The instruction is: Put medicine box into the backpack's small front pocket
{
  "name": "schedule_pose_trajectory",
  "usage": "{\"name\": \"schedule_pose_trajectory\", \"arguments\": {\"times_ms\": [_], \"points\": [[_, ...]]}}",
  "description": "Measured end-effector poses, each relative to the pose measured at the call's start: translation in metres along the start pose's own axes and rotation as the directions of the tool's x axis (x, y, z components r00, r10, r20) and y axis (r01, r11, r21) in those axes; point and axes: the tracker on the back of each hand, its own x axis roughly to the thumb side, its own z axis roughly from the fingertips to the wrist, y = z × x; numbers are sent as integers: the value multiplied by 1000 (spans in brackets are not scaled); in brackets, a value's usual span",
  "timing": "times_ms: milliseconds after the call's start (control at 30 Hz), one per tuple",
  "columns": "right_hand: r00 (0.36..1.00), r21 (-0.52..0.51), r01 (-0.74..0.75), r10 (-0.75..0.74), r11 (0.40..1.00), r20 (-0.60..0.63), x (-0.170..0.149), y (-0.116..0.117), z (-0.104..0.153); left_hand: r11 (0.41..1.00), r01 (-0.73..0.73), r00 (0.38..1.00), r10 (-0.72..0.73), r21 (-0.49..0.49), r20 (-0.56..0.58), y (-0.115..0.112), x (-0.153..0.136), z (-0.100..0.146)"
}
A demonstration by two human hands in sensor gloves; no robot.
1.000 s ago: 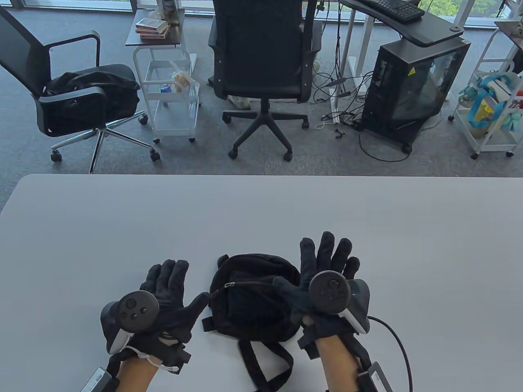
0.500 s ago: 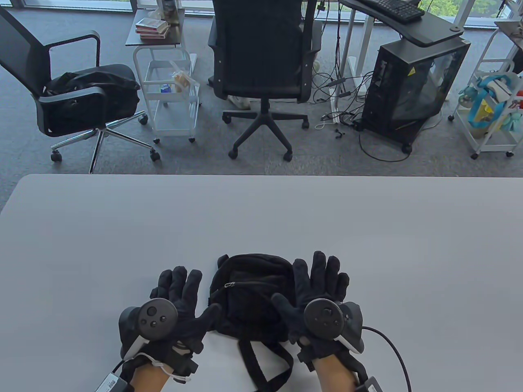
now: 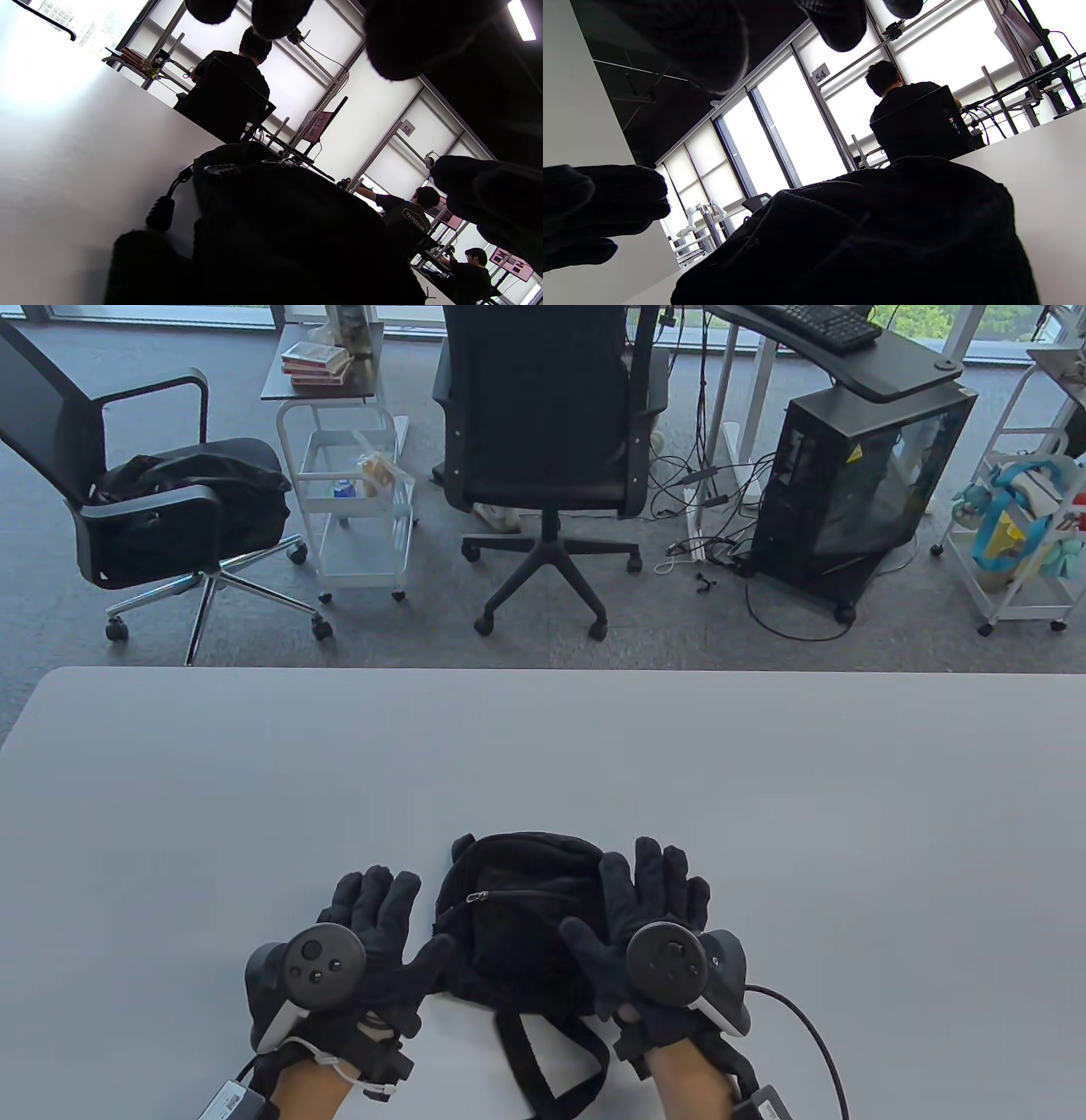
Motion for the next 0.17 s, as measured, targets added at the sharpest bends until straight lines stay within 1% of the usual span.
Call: {"name": "schedule_pose_trajectory", "arguments": {"times_ms": [167], "points": [[1000, 28, 1, -1, 1000, -15, -2, 6, -2, 1000, -15, 1000, 15, -14, -5, 0, 1, 0]]}}
